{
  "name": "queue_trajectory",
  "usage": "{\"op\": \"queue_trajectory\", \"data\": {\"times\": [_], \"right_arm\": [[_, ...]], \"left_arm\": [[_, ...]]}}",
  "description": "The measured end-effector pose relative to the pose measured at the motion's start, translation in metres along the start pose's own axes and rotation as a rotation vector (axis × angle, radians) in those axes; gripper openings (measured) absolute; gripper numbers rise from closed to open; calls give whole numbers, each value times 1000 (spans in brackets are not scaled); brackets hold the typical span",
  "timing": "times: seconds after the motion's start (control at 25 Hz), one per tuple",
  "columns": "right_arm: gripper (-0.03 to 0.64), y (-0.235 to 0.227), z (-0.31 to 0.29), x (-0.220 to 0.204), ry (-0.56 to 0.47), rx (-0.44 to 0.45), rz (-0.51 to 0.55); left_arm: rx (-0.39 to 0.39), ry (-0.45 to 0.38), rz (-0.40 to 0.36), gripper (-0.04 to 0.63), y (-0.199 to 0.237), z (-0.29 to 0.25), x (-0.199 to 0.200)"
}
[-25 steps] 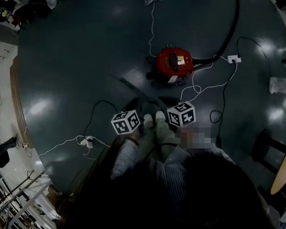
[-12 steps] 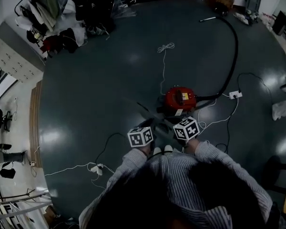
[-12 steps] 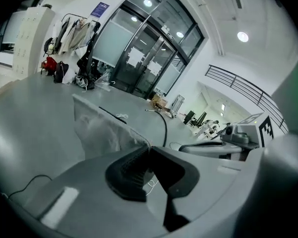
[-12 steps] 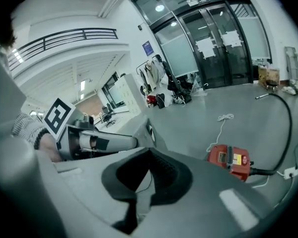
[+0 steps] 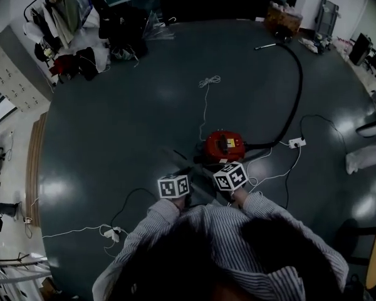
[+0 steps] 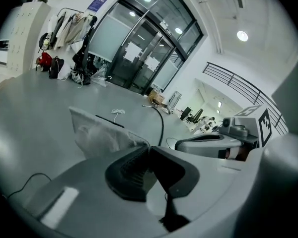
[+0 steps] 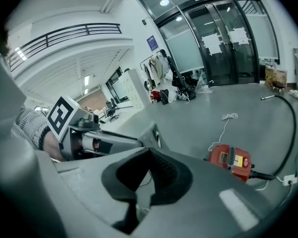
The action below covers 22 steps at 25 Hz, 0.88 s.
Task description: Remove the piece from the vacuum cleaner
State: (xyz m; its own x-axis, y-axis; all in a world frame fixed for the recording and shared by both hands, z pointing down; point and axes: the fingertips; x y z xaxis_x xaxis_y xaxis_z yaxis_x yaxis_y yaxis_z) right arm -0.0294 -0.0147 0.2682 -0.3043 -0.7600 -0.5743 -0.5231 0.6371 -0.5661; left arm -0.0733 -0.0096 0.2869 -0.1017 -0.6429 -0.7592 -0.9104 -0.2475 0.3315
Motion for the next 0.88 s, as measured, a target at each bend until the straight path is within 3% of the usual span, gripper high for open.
{"op": "queue_trajectory", "data": {"times": [0.28,0.68,0.88], "right_arm": [[2,-7,3,-3,31,4,-12],[2,-8,7,1,6,-4,-31],[2,-13,10,6,-9,-15,-31]], "left_arm": [[-15,-5,-9,26,-7,-9,5],[-11,25,-71,26,-10,-7,5],[-13,24,-61,26,-11,-7,8]]}}
Point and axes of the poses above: the fingertips, and each gripper's own axes: z backward along the fingers, y to its left, x out of its top, and after that the axes turned 15 degrees about -z, right-handed
